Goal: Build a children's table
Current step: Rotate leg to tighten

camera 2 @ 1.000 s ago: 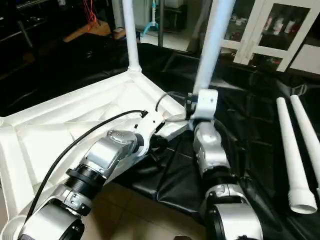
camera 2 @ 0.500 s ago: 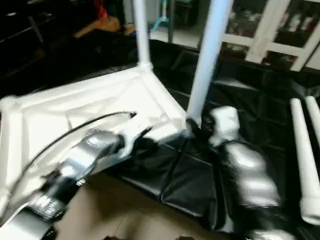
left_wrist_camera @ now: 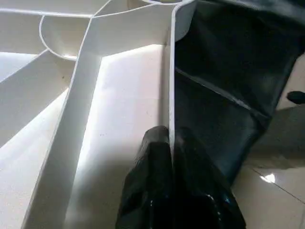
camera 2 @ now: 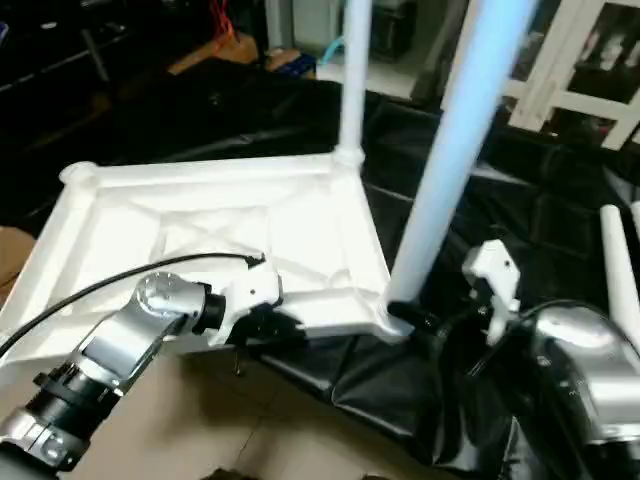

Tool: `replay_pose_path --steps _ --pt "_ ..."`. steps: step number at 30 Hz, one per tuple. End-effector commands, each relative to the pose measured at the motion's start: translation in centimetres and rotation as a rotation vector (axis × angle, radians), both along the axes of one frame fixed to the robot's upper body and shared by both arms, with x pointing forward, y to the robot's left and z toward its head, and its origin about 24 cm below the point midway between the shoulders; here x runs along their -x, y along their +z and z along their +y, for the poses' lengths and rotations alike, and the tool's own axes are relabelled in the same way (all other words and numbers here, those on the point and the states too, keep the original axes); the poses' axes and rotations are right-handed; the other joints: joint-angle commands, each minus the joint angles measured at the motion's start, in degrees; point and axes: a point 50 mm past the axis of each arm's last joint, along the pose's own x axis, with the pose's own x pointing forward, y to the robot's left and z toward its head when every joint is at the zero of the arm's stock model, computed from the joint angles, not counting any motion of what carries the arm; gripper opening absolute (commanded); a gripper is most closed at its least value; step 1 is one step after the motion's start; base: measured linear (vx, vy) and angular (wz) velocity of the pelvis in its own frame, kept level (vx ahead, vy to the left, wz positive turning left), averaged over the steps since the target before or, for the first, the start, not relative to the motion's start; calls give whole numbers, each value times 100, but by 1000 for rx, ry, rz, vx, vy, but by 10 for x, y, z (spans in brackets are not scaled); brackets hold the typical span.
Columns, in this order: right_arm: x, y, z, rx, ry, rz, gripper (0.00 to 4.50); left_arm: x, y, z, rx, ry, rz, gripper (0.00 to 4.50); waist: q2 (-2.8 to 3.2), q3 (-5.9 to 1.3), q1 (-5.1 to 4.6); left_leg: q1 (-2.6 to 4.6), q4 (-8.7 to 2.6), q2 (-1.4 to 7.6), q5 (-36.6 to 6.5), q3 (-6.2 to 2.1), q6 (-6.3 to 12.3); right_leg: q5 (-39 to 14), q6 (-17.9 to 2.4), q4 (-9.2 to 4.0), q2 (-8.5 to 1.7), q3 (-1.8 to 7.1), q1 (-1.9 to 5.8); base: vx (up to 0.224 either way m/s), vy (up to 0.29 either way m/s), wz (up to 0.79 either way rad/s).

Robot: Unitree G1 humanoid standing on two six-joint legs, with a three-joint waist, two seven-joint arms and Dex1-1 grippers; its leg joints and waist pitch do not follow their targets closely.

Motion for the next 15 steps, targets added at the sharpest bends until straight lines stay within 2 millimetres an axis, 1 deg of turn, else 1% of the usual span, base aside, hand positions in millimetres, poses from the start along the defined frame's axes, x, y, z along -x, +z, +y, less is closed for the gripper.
replay_pose_path --steps 1,2,4,7,8,9,10,12,14,15 --pt "-2 8 -5 -25 29 0 339 2 7 -6 53 -60 -15 0 -187 -345 -18 156 -457 632 -387 -346 828 -681 -1325 -356 -552 323 233 0 0 0" --pt "-2 7 -5 -28 40 11 339 1 7 -7 51 -60 -16 0 -186 -348 -17 152 -454 629 -359 -347 839 -656 -1331 -356 -553 321 238 0 0 0" --pt "-1 6 -4 -38 64 37 325 0 7 -7 48 -60 -19 0 -188 -356 -9 151 -440 626 -277 -343 881 -576 -1345 -344 -548 318 237 0 0 0" --pt "0 5 -4 -40 85 57 292 0 7 -7 47 -63 -19 0 -198 -362 7 135 -421 620 -175 -345 955 -511 -1350 -330 -552 310 243 0 0 0" --pt "2 3 -4 -42 109 80 288 1 8 -8 47 -68 -18 0 -187 -359 10 133 -418 621 -173 -347 970 -540 -1351 -330 -548 306 240 0 0 0" --pt "3 3 -4 -43 118 90 272 1 8 -8 48 -69 -18 0 -194 -360 11 136 -415 620 -187 -344 972 -561 -1347 -334 -543 304 239 0 0 0" --pt "4 2 -4 -41 129 101 272 1 8 -8 47 -70 -17 0 -194 -359 12 134 -415 624 -195 -347 971 -581 -1347 -334 -550 306 241 0 0 0" --pt "7 1 -3 -32 170 137 250 1 8 -8 45 -75 -17 0 -190 -346 23 138 -420 623 -304 -346 931 -777 -1323 -361 -544 305 236 0 0 0" --pt "9 -2 -4 -9 190 151 243 1 7 -8 43 -79 -15 0 -182 -344 39 158 -433 633 -427 -344 824 -952 -1290 -375 -538 305 220 0 0 0" --pt "9 -4 -4 0 197 160 235 2 7 -8 40 -83 -14 0 -184 -342 38 159 -436 633 -460 -342 800 -975 -1289 -378 -537 304 217 0 0 0"
